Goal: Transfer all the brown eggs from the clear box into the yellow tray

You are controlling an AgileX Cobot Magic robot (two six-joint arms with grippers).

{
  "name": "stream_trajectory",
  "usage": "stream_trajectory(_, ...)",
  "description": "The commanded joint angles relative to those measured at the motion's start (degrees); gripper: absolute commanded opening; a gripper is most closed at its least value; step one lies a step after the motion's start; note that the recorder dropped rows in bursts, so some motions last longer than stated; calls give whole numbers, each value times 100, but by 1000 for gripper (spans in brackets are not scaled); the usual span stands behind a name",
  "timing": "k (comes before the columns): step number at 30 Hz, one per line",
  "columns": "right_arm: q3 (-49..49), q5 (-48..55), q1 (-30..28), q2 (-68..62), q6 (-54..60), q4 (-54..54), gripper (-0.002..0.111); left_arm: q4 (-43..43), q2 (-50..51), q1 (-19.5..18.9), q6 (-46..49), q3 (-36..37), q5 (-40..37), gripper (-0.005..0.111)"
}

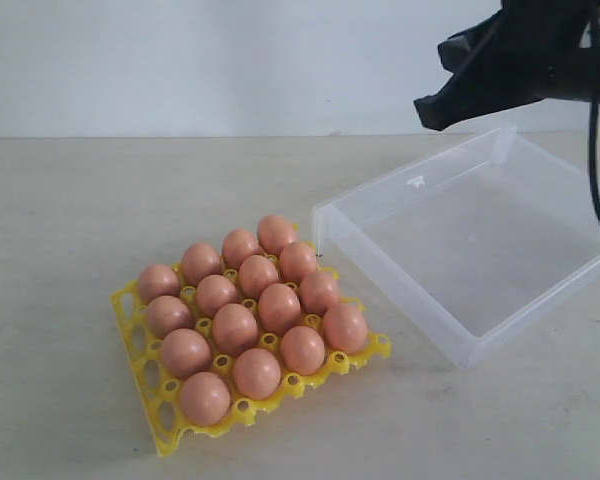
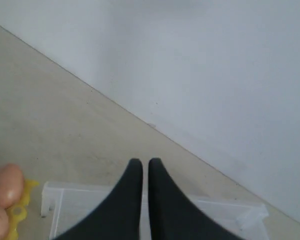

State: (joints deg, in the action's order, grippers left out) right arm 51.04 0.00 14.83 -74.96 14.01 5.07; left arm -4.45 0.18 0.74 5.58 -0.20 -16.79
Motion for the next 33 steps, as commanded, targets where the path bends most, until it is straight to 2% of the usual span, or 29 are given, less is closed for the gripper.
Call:
stream_trajectory(1, -8, 700, 4, 676, -672, -47, 0, 11, -18, 44, -18, 20, 2, 4)
stream_trajectory(3, -203, 417, 4, 1005, -826, -47, 0, 11, -18, 44, -18, 20, 2, 4)
stream_trajectory(8, -1143, -1310, 4, 1983, -1241, -47, 0, 11, -18, 44, -18, 20, 2, 4)
stream_trajectory(11, -1593, -1686, 4, 2614, -1554, -55, 0, 11, -18, 44, -18, 20, 2, 4)
stream_trajectory(19, -2523, -1169, 4, 4448, -1874, -55, 0, 11, -18, 44, -18, 20, 2, 4)
stream_trajectory(23, -2947, 252, 4, 5694, -1874, -55, 0, 11, -18, 44, -18, 20, 2, 4)
stream_trajectory(26, -3623, -112, 4, 5688, -1901, -79, 0, 11, -18, 44, -18, 20, 2, 4)
stream_trajectory(29, -4422, -1753, 4, 5401, -2311, -396, 0, 11, -18, 44, -18, 20, 2, 4)
stream_trajectory(33, -4890, -1753, 4, 4938, -2250, -507, 0, 11, -18, 44, -18, 20, 2, 4)
